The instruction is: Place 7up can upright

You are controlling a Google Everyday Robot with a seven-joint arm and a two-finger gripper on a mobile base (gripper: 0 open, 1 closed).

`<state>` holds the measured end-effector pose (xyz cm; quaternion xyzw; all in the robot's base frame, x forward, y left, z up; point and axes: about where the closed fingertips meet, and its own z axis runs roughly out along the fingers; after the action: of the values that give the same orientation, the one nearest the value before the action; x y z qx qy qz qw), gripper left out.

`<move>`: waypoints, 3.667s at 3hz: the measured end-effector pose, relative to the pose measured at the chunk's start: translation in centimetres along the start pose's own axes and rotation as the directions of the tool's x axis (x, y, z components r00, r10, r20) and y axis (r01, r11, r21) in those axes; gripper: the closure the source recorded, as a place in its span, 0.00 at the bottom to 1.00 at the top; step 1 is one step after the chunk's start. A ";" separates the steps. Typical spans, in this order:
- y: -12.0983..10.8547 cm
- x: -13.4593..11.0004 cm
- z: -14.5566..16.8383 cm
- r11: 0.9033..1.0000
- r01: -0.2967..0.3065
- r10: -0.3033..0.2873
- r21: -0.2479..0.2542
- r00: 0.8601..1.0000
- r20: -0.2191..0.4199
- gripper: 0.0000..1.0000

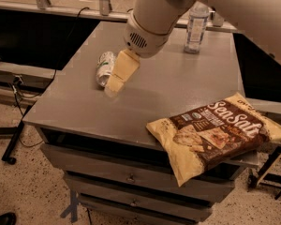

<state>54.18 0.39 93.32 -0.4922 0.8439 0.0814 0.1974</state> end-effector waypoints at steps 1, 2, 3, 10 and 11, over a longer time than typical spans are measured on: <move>-0.8 -0.9 0.6 0.999 -0.036 0.036 0.011 0.999 0.008 0.00; -4.2 -3.6 2.8 0.990 -0.139 0.138 0.036 0.990 0.023 0.00; -6.7 -6.5 5.0 0.961 -0.274 0.273 0.037 0.961 0.037 0.00; -12.3 -8.8 14.7 0.556 -0.732 0.802 0.394 0.596 -0.025 0.41; -12.7 -10.6 12.6 0.599 -0.702 0.753 0.386 0.657 0.026 0.63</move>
Offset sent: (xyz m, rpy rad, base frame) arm 0.1308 0.0355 -0.0172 0.0922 0.0298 -0.3257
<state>72.96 6.70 87.00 -0.0635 0.9819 -0.0371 0.1747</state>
